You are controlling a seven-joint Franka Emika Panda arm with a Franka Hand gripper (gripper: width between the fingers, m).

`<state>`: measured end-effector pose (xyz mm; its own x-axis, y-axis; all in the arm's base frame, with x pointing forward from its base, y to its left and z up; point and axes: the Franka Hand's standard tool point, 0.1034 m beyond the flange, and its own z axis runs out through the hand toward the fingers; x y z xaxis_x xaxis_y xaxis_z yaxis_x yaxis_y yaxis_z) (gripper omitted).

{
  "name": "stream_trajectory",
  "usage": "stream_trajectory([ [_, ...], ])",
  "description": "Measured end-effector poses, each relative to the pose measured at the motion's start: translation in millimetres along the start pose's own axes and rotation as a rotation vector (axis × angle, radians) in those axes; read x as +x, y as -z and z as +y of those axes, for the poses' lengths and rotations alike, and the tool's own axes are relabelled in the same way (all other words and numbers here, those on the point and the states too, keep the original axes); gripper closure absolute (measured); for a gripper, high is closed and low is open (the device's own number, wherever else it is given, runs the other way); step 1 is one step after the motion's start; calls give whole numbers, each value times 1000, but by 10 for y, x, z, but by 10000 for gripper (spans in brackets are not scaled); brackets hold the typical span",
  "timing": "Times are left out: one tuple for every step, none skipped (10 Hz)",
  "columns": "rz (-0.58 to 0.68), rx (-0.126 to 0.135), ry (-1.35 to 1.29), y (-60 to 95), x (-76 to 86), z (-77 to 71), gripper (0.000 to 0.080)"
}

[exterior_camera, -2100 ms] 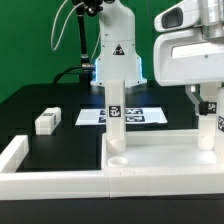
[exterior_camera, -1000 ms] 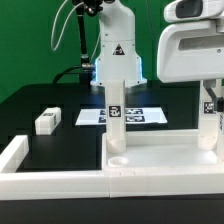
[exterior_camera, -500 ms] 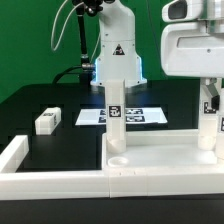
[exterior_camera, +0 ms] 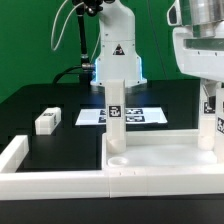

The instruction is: Assemble desk

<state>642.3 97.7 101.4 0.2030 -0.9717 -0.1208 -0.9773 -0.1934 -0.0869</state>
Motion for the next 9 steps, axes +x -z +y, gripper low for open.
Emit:
stream_trajectory([
  [-2,-19,108,-8,-25,21,425],
  [-18,-43,248,1,-91,15,425],
  [-29,-42,407,0,-108,10,236],
  [-44,-44,562,-15,-137,27,165],
  [-50,-43,642,-29,-172,33,165],
  [-47,-45,684,-27,-153,35,153],
  [-48,-43,763,-26,-143,36,153],
  [-50,-42,824,-26,-142,36,151],
  [-48,-43,885,-25,-144,36,151],
])
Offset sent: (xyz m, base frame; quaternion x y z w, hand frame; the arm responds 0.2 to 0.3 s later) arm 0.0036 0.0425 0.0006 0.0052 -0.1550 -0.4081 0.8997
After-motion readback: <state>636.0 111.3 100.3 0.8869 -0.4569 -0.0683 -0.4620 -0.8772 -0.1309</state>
